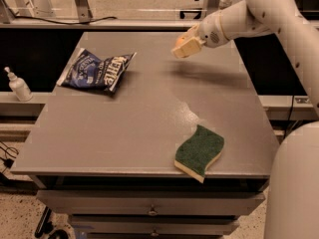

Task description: Move orange near sponge

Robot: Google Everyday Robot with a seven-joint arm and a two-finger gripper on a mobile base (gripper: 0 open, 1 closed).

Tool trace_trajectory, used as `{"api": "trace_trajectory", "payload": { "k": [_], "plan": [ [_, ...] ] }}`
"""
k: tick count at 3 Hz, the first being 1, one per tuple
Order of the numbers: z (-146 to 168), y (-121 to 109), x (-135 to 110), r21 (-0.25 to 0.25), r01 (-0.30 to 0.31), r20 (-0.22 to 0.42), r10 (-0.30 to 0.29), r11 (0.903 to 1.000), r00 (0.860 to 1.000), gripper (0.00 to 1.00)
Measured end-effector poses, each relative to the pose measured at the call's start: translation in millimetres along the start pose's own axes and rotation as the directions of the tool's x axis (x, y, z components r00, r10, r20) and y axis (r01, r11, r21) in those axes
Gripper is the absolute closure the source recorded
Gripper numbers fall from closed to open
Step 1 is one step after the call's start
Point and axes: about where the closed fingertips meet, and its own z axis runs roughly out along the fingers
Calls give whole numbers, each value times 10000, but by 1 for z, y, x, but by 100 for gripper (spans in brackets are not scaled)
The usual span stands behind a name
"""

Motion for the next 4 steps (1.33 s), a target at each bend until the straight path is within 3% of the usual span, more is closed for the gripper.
{"api": "trace_trajectory", "payload": {
  "k": [2,4],
  "plan": [
    [-45,55,6,-912,512,-68,-520,9945,9986,100],
    [-103,102,17,-1262,386,233,-359,9913,9991,100]
  ]
}}
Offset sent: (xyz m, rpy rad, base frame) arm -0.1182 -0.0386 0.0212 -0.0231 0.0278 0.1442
